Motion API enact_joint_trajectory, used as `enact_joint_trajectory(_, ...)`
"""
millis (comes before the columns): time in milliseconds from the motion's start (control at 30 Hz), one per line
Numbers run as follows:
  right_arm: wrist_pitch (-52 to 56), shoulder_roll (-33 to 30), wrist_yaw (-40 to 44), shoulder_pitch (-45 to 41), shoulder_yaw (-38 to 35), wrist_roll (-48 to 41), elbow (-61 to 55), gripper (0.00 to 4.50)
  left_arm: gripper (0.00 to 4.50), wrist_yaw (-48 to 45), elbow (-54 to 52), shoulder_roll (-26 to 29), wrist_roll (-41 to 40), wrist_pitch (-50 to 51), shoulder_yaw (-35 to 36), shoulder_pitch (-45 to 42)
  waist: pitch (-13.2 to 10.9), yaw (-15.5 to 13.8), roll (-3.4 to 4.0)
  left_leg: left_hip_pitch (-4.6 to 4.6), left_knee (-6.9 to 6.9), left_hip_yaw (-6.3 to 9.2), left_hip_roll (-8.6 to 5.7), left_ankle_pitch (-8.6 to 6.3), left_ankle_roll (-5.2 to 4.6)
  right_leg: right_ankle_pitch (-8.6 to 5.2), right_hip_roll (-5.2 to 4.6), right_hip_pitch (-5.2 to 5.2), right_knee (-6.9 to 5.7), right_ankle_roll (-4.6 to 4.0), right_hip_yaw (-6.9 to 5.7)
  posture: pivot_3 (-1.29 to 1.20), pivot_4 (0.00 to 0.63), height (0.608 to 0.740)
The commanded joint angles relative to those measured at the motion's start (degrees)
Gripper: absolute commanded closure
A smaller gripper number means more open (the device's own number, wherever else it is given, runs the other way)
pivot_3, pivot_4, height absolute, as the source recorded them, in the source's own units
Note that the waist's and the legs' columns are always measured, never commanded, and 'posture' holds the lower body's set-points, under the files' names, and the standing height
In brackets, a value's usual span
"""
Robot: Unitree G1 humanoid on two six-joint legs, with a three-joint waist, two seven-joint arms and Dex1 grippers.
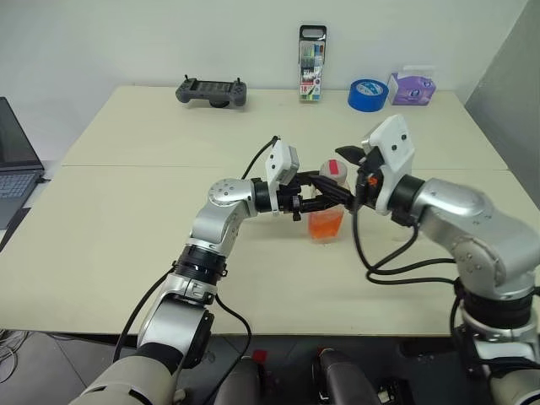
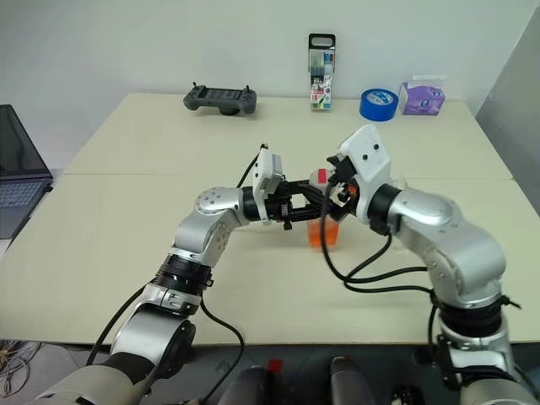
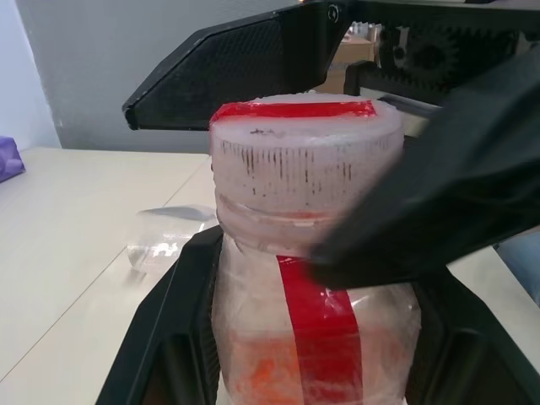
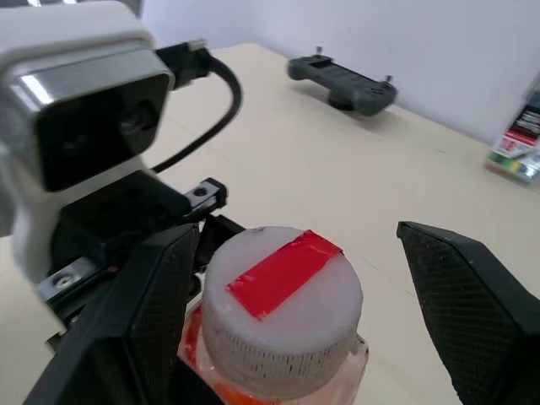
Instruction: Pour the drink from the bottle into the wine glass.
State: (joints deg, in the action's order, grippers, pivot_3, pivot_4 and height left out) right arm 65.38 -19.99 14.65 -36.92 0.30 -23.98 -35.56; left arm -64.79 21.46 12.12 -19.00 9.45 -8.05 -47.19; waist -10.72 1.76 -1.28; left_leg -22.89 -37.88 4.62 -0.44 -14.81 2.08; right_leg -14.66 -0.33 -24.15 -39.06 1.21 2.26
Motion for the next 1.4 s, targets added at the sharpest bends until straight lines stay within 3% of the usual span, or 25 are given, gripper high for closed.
enact_joint_trajectory(33, 3.84, 5.34, -8.20, 0.02, -2.28, 2.05, -4.96, 0.51, 2.34, -0.14, -1.41, -0.36, -0.77, -1.39, 1.10, -1.19, 0.00, 0.00, 0.00, 0.00, 0.00, 0.00, 0.00, 0.00, 0.00, 0.00, 0.00, 0.00, 0.00, 0.00, 0.02, 0.00, 0.150, 0.740)
enact_joint_trajectory(333, 4.34, 12.95, -15.43, -0.77, -2.51, 5.67, -5.24, 0.51, 2.34, 0.06, -1.23, -0.93, -0.78, -1.72, 1.17, -1.41, 0.01, 0.06, 0.01, 0.02, 0.01, -0.03, -0.02, 0.00, 0.00, 0.00, 0.00, 0.00, 0.01, 0.00, -0.03, 0.00, 0.150, 0.740)
enact_joint_trajectory(700, 6.88, 11.63, -14.80, 0.10, -4.45, 5.38, -6.39, 0.51, 2.34, 0.12, -1.17, -0.63, -0.48, -1.88, 1.29, -1.28, 0.01, 0.09, 0.01, 0.01, 0.01, -0.06, -0.03, 0.00, -0.01, 0.00, 0.01, 0.00, 0.02, 0.00, -0.06, 0.00, 0.150, 0.740)
enact_joint_trajectory(967, 8.39, 6.90, -9.61, 2.99, -8.02, 1.64, -10.83, 0.51, 2.34, 0.11, -0.13, -0.27, -0.13, -2.44, 1.32, -1.77, 0.01, 0.08, 0.01, 0.00, 0.01, -0.07, -0.03, -0.01, -0.01, 0.00, 0.02, 0.02, 0.03, 0.00, -0.07, 0.00, 0.150, 0.740)
enact_joint_trajectory(1400, 10.05, 4.76, -4.78, 6.96, -7.81, -4.87, -16.17, 0.51, 2.34, -0.39, 1.95, -0.16, 0.39, -3.71, 1.40, -2.77, 0.01, 0.07, 0.01, 0.00, 0.02, -0.11, -0.02, -0.01, -0.01, 0.00, 0.05, 0.03, 0.04, 0.00, -0.08, 0.00, 0.150, 0.740)
